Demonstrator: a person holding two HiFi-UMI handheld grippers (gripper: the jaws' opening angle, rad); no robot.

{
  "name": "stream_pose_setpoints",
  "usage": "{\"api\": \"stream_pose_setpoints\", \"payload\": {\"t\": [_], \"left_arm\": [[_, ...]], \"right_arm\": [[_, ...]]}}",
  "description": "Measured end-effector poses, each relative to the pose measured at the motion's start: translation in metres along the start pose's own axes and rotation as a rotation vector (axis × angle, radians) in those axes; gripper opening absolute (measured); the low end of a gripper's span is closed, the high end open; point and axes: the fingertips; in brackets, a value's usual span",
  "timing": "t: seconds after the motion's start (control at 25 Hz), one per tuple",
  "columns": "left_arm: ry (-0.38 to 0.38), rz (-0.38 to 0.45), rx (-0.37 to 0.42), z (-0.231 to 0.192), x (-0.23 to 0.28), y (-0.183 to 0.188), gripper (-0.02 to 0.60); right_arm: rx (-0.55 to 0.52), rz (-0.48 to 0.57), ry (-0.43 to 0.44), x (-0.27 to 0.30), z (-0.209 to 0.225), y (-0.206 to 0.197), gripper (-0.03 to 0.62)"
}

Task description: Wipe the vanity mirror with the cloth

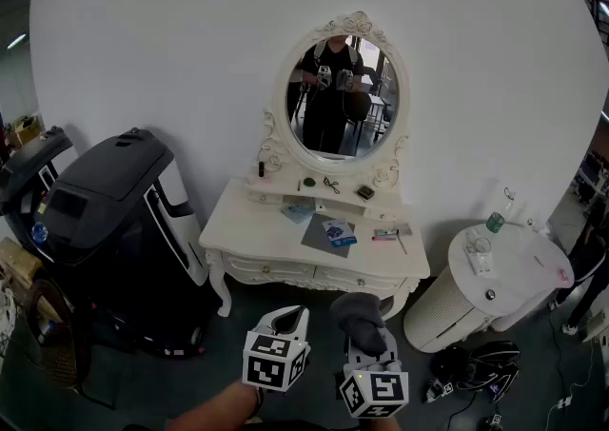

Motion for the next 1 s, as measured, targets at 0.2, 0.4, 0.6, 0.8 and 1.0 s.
{"api": "stream_pose_setpoints", "payload": {"t": [0.2,0.4,0.6,0.8,1.0], "left_arm": [[-0.009,0.001,-0.004,-0.014,-0.006,0.000,0.003],[-0.031,0.004,-0.005,-0.030,-0.012,0.002,0.003],[-0.059,-0.002,-0.010,-0.048,-0.018,0.001,0.003],[-0.088,-0.017,-0.013,-0.061,-0.023,-0.005,0.003],[-0.108,-0.028,-0.008,-0.071,-0.024,-0.009,0.003]], "right_arm": [[0.016,0.009,-0.003,0.006,-0.016,-0.002,0.037],[0.008,0.010,-0.019,0.012,-0.034,-0.006,0.037],[-0.008,0.003,-0.050,0.017,-0.052,-0.013,0.037],[-0.015,-0.009,-0.086,0.018,-0.064,-0.020,0.037],[-0.020,-0.019,-0.112,0.020,-0.071,-0.029,0.037]]}}
Point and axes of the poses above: the fingertips, and each gripper's own axes: x forward along the fingers, z to its right, y out of its top, and after that the axes turned 11 degrees about z, right-handed
